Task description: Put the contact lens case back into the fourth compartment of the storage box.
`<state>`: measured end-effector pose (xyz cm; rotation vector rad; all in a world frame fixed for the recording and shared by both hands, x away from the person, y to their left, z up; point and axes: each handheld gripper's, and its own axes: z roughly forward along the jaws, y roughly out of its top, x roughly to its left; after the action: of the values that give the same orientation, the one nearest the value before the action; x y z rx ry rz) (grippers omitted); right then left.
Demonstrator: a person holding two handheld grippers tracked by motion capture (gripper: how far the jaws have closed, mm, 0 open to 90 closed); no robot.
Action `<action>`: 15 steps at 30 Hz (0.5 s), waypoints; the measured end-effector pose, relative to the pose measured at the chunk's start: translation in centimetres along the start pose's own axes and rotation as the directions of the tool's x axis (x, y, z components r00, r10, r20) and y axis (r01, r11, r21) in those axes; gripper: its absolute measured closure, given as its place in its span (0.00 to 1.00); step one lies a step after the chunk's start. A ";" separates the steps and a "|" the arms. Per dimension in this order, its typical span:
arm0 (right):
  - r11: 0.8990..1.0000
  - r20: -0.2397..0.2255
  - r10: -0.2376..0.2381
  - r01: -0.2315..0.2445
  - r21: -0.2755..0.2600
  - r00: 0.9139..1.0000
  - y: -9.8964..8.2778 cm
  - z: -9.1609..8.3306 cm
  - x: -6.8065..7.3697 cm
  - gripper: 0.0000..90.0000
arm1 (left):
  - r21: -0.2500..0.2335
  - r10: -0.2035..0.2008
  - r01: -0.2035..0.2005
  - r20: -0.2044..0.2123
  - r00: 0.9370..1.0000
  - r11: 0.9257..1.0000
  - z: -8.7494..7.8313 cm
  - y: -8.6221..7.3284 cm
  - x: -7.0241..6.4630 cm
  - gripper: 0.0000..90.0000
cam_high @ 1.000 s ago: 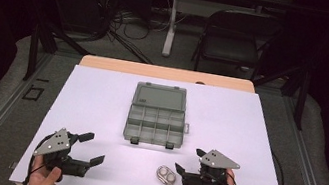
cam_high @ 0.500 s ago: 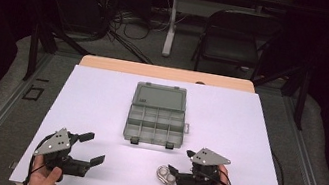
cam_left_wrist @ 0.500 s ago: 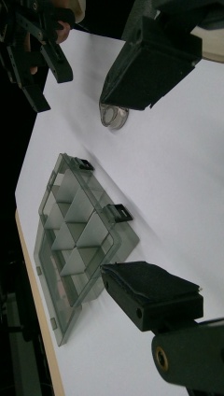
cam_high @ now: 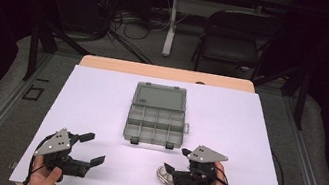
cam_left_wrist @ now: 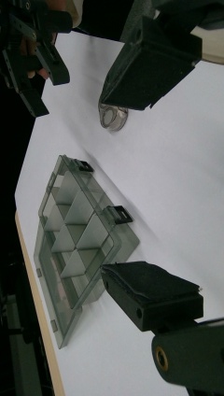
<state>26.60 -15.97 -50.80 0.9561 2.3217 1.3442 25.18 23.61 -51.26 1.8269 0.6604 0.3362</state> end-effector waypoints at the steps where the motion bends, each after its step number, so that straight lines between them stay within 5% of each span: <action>1: 1.000 0.000 -0.006 0.006 0.008 1.000 0.1 0.0 0.0 0.26 | -0.002 0.000 0.000 0.008 1.000 1.000 0.0 0.0 0.0 0.18; 15: 0.993 -0.013 0.004 -0.002 0.118 1.000 0.9 1.2 0.9 0.27 | 0.000 0.001 -0.001 0.012 1.000 1.000 0.1 0.0 0.0 0.18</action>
<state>26.96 -14.25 -50.59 0.9888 2.4336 1.2292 25.23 23.56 -51.31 1.8281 0.6518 0.3255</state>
